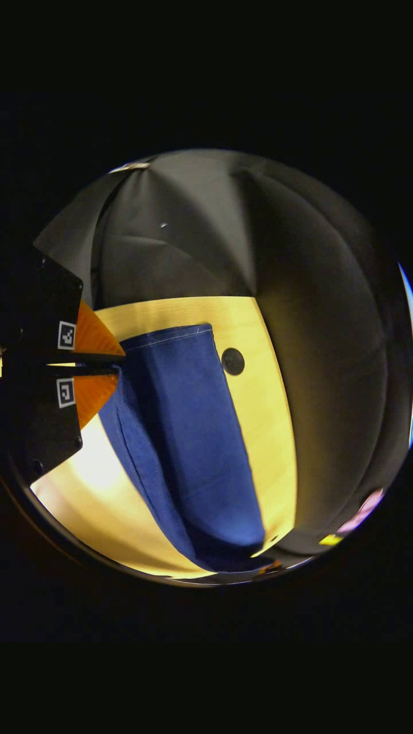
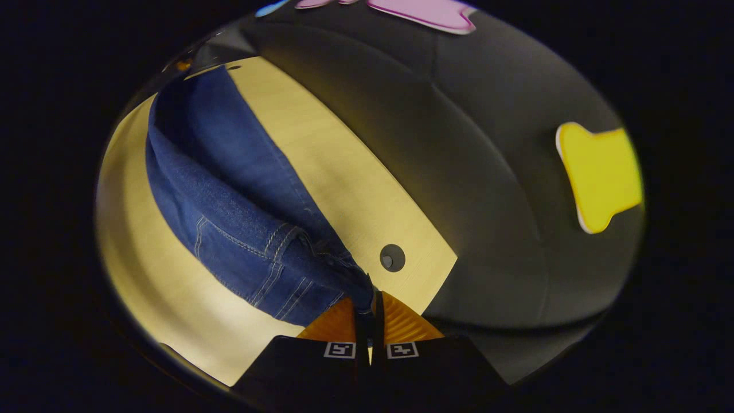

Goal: Grasp the waist and the cuffs of the jeans and fold them to make the two legs overlap; first hold the waist and fold one-third of the jeans toward the cuffs, then hold the cuffs and fold the remaining one-third in the same direction to finish folding.

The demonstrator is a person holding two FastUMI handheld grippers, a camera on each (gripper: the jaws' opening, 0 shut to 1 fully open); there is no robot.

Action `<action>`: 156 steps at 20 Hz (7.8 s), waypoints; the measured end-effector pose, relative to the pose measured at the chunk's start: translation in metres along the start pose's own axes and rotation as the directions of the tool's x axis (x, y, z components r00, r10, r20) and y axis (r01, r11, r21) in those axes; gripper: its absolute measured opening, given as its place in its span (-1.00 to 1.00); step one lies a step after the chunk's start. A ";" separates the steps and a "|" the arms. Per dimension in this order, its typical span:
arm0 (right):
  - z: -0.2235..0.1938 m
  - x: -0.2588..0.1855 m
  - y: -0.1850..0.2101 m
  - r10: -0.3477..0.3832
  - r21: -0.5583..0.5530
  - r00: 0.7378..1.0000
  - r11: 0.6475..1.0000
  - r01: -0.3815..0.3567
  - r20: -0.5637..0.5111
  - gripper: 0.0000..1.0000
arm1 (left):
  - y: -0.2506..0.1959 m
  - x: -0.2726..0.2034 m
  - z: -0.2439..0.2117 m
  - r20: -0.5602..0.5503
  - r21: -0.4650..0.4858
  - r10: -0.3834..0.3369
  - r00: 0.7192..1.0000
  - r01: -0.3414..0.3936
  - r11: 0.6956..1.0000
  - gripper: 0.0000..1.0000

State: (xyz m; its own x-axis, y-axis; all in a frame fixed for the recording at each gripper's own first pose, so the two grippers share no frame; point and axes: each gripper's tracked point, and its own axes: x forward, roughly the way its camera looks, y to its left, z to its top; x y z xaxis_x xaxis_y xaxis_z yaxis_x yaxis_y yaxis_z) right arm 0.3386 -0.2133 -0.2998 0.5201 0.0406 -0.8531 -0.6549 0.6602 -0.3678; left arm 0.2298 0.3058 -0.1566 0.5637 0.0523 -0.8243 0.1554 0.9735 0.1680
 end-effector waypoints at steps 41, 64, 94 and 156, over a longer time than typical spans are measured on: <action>-0.100 0.032 0.019 -0.418 0.987 0.907 0.119 0.109 -0.050 0.96 | -0.139 -0.240 0.013 0.543 0.004 0.103 0.833 -0.125 0.992 0.65; -0.033 -0.023 0.007 -0.558 0.845 0.813 0.506 0.173 0.168 -0.82 | -0.178 -0.170 -0.030 0.509 -0.164 0.082 0.857 0.003 0.986 0.65; 0.064 -0.188 0.104 -0.109 0.154 0.809 0.988 0.024 0.577 -0.78 | 0.040 -0.097 -0.039 0.485 -0.482 0.332 0.809 -0.069 0.873 0.65; -0.146 -0.333 -0.136 -0.417 0.579 0.839 0.800 0.156 0.350 0.94 | -0.081 -0.204 0.099 0.639 -0.384 0.015 0.769 0.302 0.872 -0.95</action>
State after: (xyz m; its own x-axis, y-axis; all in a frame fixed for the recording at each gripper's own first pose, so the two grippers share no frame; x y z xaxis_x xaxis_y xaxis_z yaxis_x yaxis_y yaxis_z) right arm 0.1743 -0.4267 -0.0195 0.9013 0.0217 -0.4326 -0.1254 0.9690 -0.2127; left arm 0.1823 0.1940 0.0512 0.9540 -0.0876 -0.2866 -0.0059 0.9506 -0.3103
